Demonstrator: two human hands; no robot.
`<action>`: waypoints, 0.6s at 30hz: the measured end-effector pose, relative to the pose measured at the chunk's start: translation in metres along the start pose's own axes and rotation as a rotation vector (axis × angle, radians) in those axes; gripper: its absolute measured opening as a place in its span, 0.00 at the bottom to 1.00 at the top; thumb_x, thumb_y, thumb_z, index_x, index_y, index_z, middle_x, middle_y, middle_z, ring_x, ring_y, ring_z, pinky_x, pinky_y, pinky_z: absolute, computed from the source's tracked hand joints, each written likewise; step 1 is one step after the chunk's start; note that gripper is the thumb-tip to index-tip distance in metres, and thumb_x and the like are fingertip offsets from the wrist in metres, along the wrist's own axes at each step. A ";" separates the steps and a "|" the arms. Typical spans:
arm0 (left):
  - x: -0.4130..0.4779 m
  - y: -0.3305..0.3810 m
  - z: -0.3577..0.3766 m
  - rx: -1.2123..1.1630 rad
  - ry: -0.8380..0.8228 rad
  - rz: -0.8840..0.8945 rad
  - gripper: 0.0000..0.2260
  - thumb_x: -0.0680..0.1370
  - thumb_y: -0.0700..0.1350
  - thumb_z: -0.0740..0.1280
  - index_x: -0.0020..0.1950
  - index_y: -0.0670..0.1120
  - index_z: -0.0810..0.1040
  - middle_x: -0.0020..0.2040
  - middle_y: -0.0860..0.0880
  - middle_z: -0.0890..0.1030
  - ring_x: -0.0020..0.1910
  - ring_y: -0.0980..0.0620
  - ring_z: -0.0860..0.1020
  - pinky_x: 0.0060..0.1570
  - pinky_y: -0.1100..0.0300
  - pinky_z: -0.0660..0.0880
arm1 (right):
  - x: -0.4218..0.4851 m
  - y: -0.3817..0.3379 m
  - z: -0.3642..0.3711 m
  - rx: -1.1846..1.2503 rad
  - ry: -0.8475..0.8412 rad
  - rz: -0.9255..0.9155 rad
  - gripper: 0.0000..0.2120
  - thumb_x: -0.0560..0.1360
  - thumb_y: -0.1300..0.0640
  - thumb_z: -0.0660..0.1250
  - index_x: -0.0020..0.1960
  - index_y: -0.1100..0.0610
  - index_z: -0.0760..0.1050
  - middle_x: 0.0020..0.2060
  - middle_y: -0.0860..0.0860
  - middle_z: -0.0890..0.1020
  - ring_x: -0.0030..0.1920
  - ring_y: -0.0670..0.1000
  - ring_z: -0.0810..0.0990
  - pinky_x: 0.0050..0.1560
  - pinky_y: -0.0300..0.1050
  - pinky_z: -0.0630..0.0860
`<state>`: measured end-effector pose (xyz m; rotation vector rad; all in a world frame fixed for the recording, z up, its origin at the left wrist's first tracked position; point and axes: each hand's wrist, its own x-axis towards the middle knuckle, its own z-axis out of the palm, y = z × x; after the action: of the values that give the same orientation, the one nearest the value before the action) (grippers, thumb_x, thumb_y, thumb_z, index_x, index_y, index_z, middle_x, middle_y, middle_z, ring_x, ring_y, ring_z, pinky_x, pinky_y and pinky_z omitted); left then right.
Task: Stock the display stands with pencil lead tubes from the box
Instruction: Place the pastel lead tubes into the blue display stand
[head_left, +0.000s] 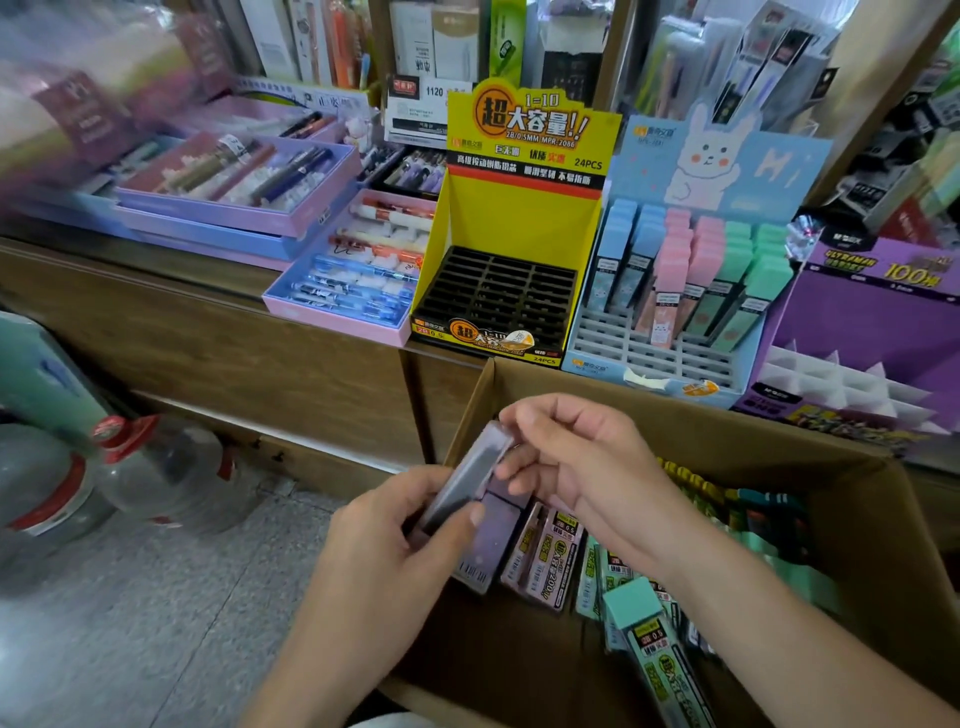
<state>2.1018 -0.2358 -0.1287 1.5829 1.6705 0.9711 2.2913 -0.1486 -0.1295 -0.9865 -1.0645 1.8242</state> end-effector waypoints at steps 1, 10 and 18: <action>0.000 -0.002 0.000 -0.026 0.024 -0.010 0.05 0.78 0.52 0.71 0.52 0.62 0.82 0.36 0.54 0.83 0.31 0.55 0.78 0.30 0.58 0.75 | 0.003 0.003 -0.003 -0.050 0.049 -0.016 0.06 0.80 0.60 0.68 0.53 0.60 0.83 0.43 0.59 0.86 0.41 0.54 0.86 0.40 0.41 0.82; 0.004 -0.005 0.001 -0.176 0.097 -0.071 0.09 0.74 0.56 0.69 0.53 0.59 0.82 0.39 0.50 0.85 0.33 0.47 0.81 0.33 0.48 0.79 | 0.027 0.050 -0.008 -1.197 0.059 -0.171 0.16 0.76 0.47 0.72 0.62 0.50 0.80 0.55 0.45 0.77 0.58 0.47 0.75 0.60 0.47 0.76; 0.006 -0.003 0.000 -0.127 0.096 -0.066 0.06 0.75 0.56 0.68 0.51 0.61 0.81 0.39 0.52 0.86 0.31 0.49 0.79 0.32 0.49 0.77 | 0.039 0.063 -0.001 -1.527 -0.036 -0.248 0.15 0.79 0.46 0.66 0.60 0.53 0.78 0.64 0.51 0.75 0.65 0.54 0.71 0.66 0.52 0.71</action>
<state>2.1000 -0.2302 -0.1312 1.4093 1.6794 1.1117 2.2621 -0.1351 -0.1962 -1.4639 -2.5192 0.5574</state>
